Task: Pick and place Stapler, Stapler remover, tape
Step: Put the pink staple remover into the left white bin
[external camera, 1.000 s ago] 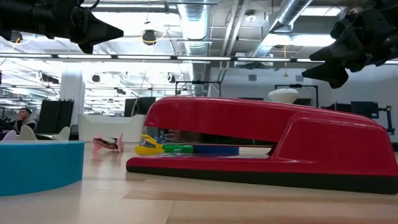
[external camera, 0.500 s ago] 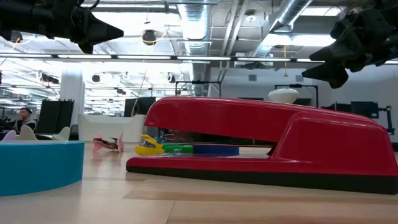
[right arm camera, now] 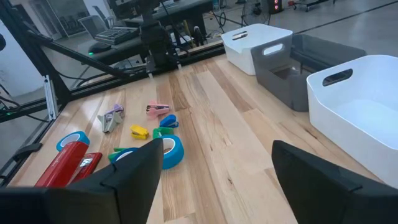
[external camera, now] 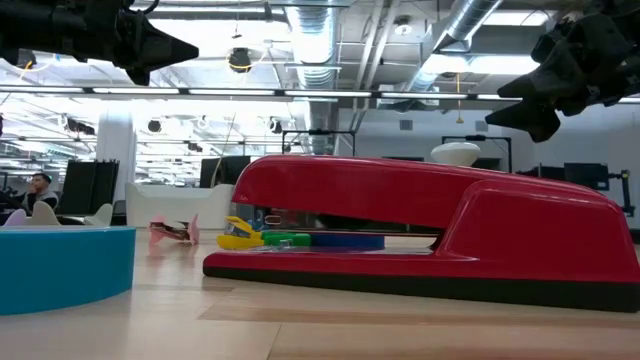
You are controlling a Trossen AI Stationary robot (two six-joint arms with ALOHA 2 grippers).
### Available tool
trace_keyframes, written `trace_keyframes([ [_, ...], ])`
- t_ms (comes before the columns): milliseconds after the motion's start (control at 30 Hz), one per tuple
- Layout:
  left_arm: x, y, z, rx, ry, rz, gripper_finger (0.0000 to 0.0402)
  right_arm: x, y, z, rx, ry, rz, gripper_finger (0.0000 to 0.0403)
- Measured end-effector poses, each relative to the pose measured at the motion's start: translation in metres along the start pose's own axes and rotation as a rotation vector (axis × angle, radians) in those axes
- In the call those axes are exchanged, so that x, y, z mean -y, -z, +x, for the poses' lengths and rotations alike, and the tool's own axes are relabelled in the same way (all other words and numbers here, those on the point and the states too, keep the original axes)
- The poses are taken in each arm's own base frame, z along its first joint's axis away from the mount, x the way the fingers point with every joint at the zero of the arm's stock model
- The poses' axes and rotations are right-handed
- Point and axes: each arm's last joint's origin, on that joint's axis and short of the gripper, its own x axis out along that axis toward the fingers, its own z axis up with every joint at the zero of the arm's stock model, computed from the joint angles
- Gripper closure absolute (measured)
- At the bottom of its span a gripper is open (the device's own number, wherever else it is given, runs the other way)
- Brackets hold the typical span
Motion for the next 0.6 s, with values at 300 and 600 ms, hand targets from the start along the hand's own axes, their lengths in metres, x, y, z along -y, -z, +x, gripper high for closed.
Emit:
trace_keyframes([
  [300, -0.0001, -0.0008, 0.0, 0.008, 0.0, -0.003, 0.0393, 0.0, 0.0, 0.0, 0.0, 0.0, 0.0, 0.0112],
  [600, -0.0001, -0.0009, 0.0001, 0.009, -0.001, -0.003, 0.0393, 0.0, 0.0, 0.0, 0.0, 0.0, 0.0, 0.0112],
])
